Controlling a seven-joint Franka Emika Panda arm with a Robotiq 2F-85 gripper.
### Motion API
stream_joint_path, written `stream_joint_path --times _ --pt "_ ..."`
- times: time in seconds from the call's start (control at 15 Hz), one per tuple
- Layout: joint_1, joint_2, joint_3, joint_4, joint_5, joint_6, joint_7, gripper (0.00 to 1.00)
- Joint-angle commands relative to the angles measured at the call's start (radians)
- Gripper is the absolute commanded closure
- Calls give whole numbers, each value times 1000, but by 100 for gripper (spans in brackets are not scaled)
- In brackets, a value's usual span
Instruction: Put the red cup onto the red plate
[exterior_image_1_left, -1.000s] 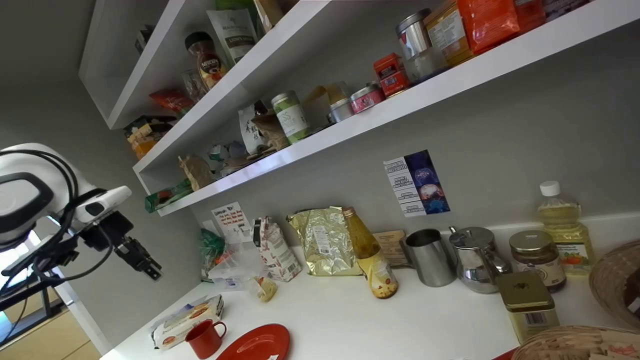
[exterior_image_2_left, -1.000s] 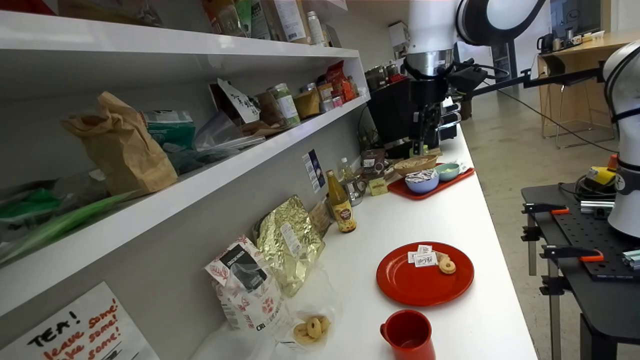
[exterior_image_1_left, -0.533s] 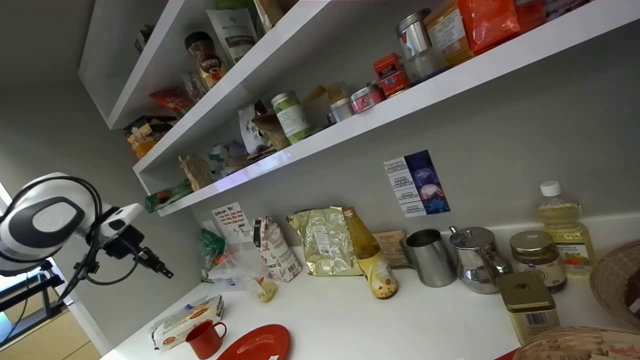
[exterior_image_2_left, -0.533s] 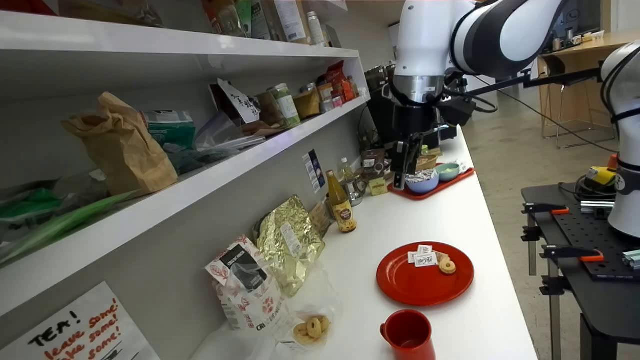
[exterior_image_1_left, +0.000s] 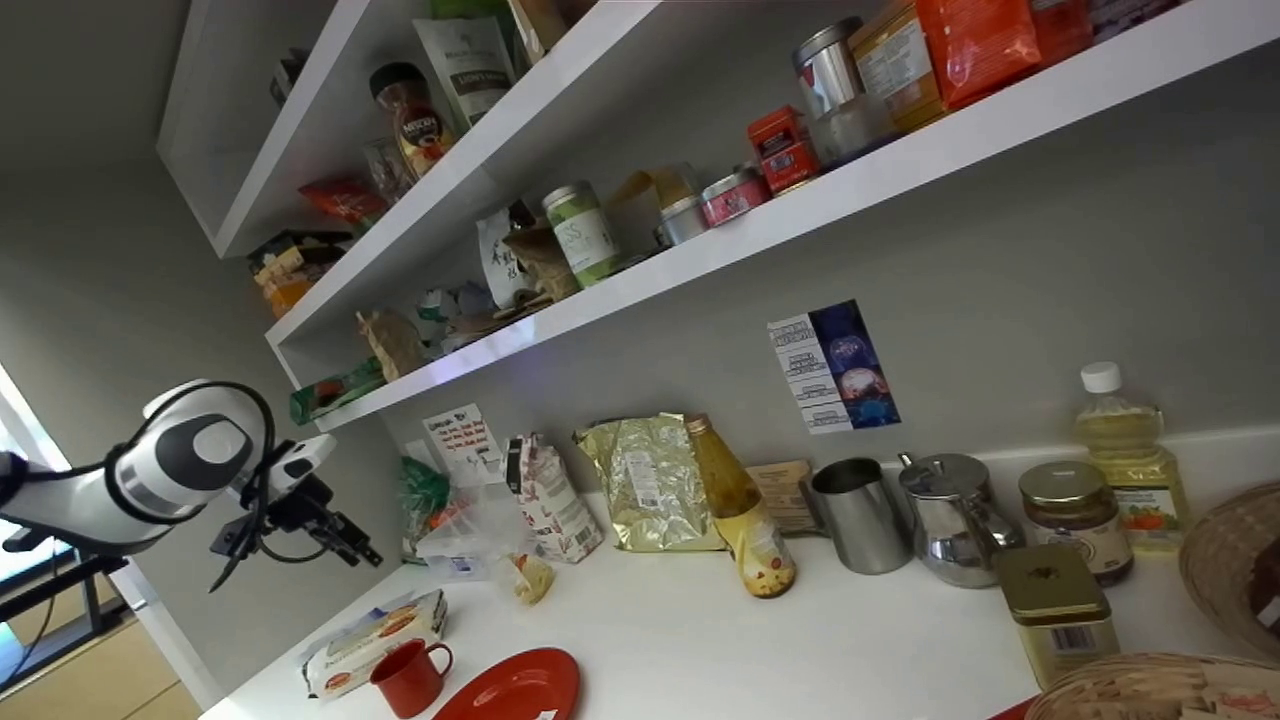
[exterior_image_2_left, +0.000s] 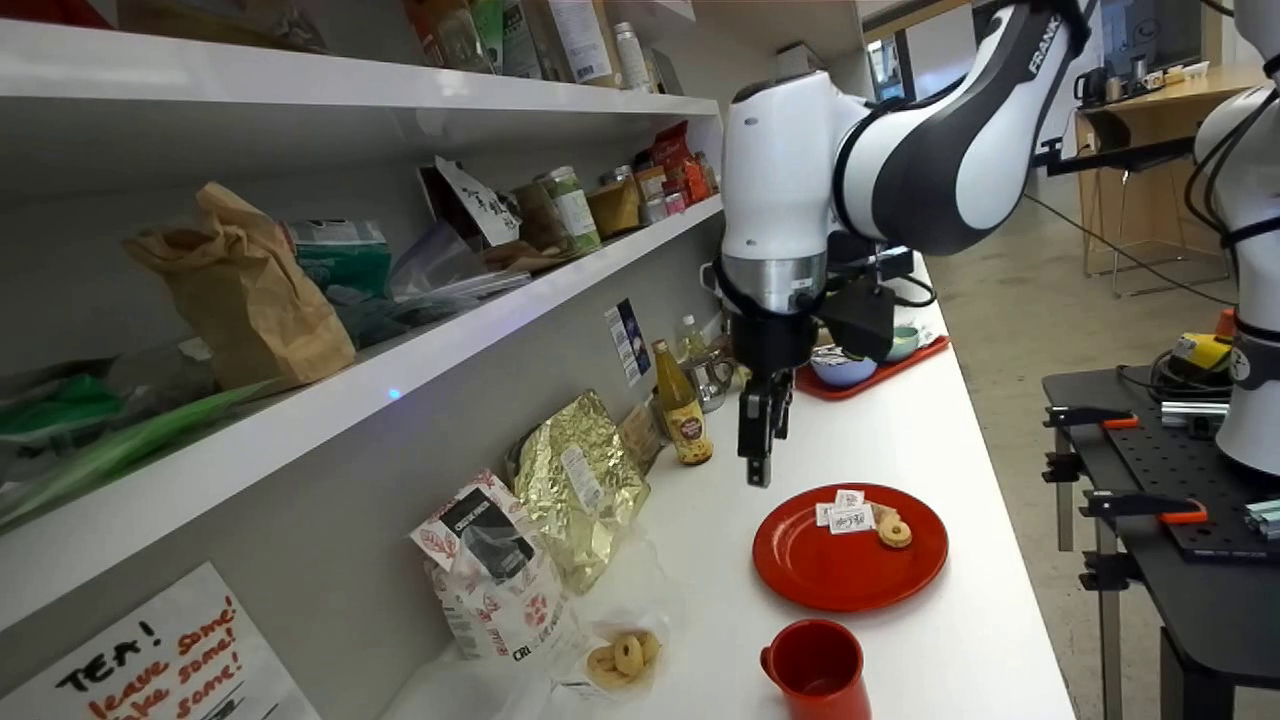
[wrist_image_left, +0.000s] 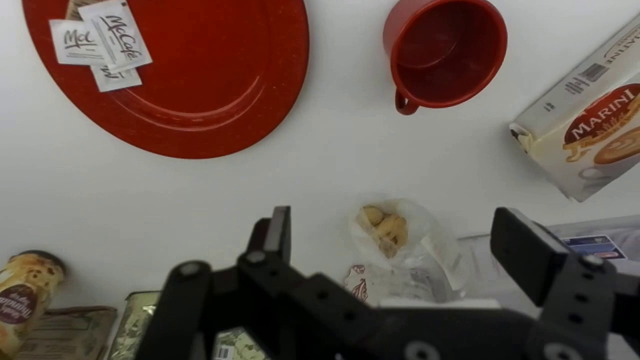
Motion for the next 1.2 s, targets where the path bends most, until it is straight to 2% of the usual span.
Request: stream_joint_path --times 0.0,0.27,0.53,0.8,1.13 --pt "107 188 -89 159 -27 -35 5 0" --pt "199 337 -159 262 31 -53 -38 0" --pt "259 447 -202 341 75 -97 -75 0" --pt "304 485 -243 391 80 -152 -90 0" --pt "322 506 -267 427 80 -202 -99 0"
